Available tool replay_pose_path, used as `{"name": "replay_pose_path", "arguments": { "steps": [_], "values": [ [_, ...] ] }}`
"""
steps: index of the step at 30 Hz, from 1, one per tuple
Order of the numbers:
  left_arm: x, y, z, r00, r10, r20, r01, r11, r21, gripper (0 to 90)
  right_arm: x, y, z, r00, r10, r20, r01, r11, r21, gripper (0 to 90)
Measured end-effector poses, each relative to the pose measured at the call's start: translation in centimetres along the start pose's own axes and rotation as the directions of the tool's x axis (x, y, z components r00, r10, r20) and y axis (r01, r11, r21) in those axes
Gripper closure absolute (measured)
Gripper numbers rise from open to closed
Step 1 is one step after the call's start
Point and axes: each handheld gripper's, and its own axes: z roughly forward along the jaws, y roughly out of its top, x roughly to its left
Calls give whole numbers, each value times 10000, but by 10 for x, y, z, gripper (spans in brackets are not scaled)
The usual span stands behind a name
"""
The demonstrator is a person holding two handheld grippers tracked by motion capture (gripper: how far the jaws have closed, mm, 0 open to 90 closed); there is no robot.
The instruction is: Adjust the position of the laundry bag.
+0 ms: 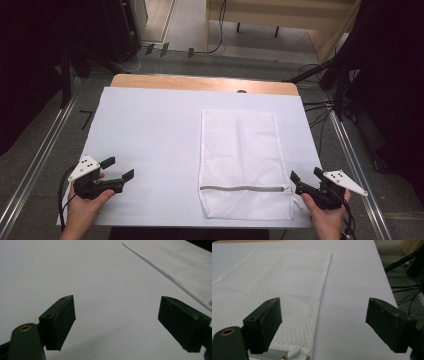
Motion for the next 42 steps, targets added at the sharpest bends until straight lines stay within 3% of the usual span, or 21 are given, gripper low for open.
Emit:
{"name": "replay_pose_path", "arguments": {
  "steps": [2,4,7,8,9,10,13,17,23,25,26,29,34,38,41,42],
  "values": [
    [-3,2,2,9999,-101,66,102,9998,-166,225,3,-1,3,9998,-152,119,150,9998,88,153],
    [-8,5,6,9994,-208,267,214,9995,-243,250,8,-2,6,9984,-397,414,385,9988,294,170],
    [-16,7,13,9994,-93,328,97,9999,-119,294,13,-3,8,9977,-498,465,479,9980,401,231],
    [-25,8,20,9991,-10,413,9,10000,41,311,13,-3,8,9982,-488,346,476,9983,336,257],
    [-25,8,20,9991,-10,413,9,10000,41,329,13,-3,8,9982,-488,346,476,9983,336,257],
    [-35,9,28,9985,68,542,-79,9998,207,345,14,-4,9,9990,-445,15,445,9986,273,306],
    [-48,11,38,9972,321,682,-357,9980,528,353,16,-5,10,9986,-514,-90,516,9982,316,308],
    [-66,19,61,9953,202,947,-293,9949,960,391,16,-6,8,9989,-454,-117,454,9989,73,317],
    [-79,25,85,9920,-81,1262,-103,9894,1447,439,9,-6,6,9998,-158,-96,155,9995,-269,351],
    [-86,28,95,9899,-153,1406,-77,9869,1614,451,9,-6,6,9999,-114,-111,111,9997,-235,355],
    [-96,31,107,9874,-153,1573,-145,9823,1868,450,8,-5,8,9999,-99,-131,96,9997,-234,362],
    [-107,33,120,9902,117,1394,-417,9759,2141,439,9,-5,9,9997,-42,-232,38,9999,-169,372],
    [-127,35,142,9868,92,1618,-463,9728,2270,456,9,-1,11,9982,233,-546,-238,9997,-78,354],
    [-141,37,153,9851,442,1663,-845,9662,2437,497,11,-2,12,9987,97,-505,-97,10000,19,352],
    [-146,38,158,9846,414,1699,-836,9648,2495,511,11,-2,13,9982,87,-586,-82,9999,80,347],
    [-150,39,161,9879,444,1485,-817,9634,2552,523,11,-2,13,9981,65,-606,-60,9999,96,348]
  ]
}}
